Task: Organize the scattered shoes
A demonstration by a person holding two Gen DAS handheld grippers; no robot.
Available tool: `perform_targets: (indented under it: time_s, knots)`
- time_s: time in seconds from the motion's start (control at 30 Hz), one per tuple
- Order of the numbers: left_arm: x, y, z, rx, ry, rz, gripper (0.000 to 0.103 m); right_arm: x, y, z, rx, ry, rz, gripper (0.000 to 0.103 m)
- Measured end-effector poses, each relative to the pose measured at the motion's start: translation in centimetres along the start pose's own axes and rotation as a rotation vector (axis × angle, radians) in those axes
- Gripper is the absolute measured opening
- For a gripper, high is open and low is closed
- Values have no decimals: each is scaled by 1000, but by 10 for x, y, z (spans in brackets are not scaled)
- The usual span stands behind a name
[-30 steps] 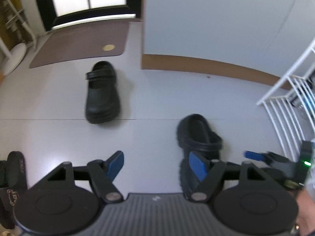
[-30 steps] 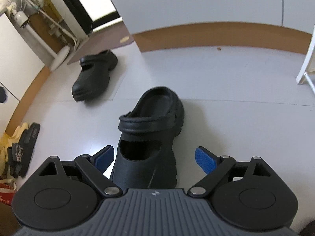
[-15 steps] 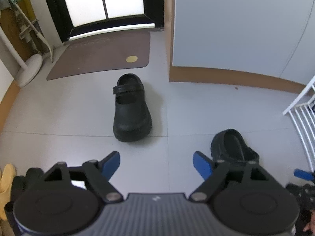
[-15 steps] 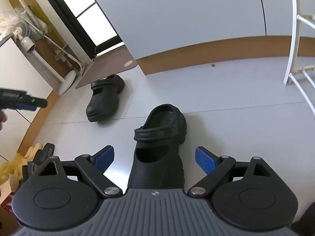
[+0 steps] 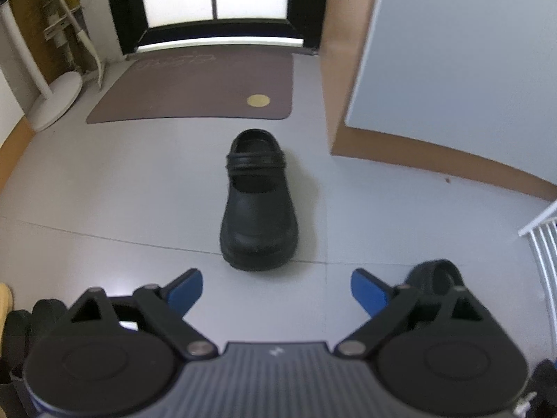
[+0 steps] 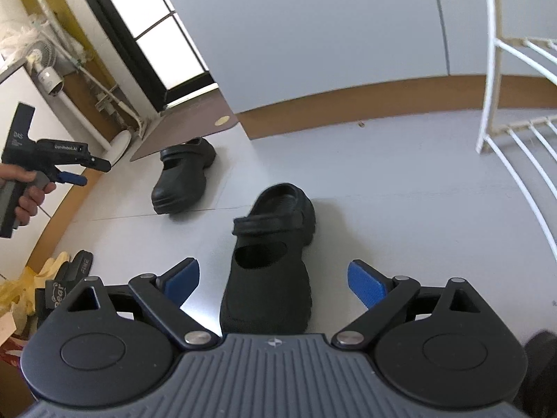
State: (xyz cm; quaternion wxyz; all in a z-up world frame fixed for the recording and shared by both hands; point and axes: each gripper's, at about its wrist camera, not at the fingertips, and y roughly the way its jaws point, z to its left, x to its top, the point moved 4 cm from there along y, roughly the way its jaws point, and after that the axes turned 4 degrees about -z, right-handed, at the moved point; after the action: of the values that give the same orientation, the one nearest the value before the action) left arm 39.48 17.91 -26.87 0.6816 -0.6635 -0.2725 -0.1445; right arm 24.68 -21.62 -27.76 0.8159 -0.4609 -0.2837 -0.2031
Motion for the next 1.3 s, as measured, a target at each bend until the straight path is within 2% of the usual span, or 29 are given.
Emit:
perform_targets:
  time_s: [0.2,0.33,0.57,0.73,0.8,0.97,1.3]
  knots:
    - [3,40,7,-3,11,26,94,-15,-4,-11,-31,35,31,95]
    - [16,68,14,18,0,19,95,-25,0,-16,-52,39,68,95]
    - [48,110,27,43,-27,-26,95,-37,9,-16,-76,18,113,95]
    - [70,137,23,78,45,-96,95,-40,14,-14,-76,21,126,95]
    - [78,148,21,92,64,-81,98,-39,16,-11,-64,15,116,95]
    - [87,168,22,77,35,-39,98,-42,19,-4,-62,-7,125,95]
    - [77,207,16,82,-17,46,99,-42,15,-1,-69,4,97,95]
